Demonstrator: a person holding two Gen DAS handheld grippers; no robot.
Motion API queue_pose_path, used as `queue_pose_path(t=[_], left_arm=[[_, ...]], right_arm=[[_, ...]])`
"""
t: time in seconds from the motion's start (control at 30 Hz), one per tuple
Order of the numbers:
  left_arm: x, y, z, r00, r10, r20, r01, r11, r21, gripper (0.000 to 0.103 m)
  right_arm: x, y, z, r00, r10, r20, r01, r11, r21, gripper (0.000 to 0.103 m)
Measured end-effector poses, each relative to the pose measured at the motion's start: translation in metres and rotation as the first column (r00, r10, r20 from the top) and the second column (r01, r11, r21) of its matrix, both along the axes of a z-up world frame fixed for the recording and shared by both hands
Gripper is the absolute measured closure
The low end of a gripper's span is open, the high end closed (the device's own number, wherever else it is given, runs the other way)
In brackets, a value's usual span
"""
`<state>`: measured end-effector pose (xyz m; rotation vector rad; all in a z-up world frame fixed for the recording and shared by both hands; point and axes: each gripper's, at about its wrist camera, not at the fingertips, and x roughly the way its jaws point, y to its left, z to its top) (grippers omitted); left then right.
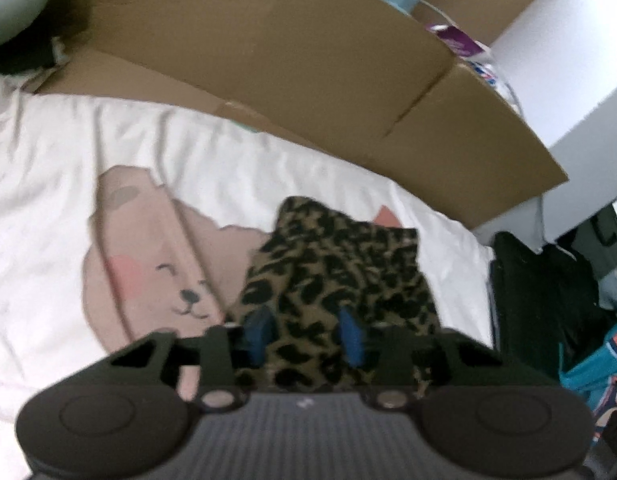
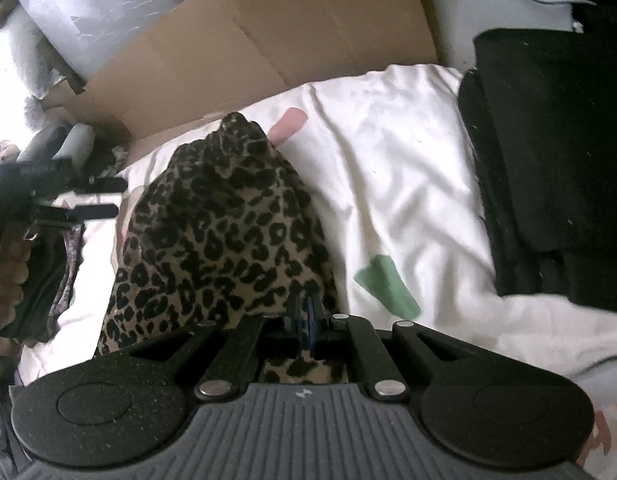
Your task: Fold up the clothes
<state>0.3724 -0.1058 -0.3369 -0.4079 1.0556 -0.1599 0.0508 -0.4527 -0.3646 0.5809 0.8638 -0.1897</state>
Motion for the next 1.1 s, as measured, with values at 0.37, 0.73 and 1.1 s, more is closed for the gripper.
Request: queue_pose_path(t=[0.37,0.73,1.1], left_arm=[[0.013,-0.009,-0.042,0.999,-0.022,-0.047,0.024,0.998,0.057,0.083],[0.02,-0.017,-0.053,0.998,-0.021,-0.053,0.025,0.997,0.075,0.083],[0.022,-0.022,-0.026,0.996,-0.06,0.068,0.059,0.998,0.015,0.083]], right_arm=[[0.052,0.026,-0.006,0.993,0.121,0.014,-0.12,0.991,-0.061,0.079],[0.113,0.031,-0.012,0.966,0.259,0.006,-0.254,0.953,-0.166,0.074],[0.153,0.033,-0.004,0.96,0.276,0.044,-0.262,0.944,-0.199,0.074]])
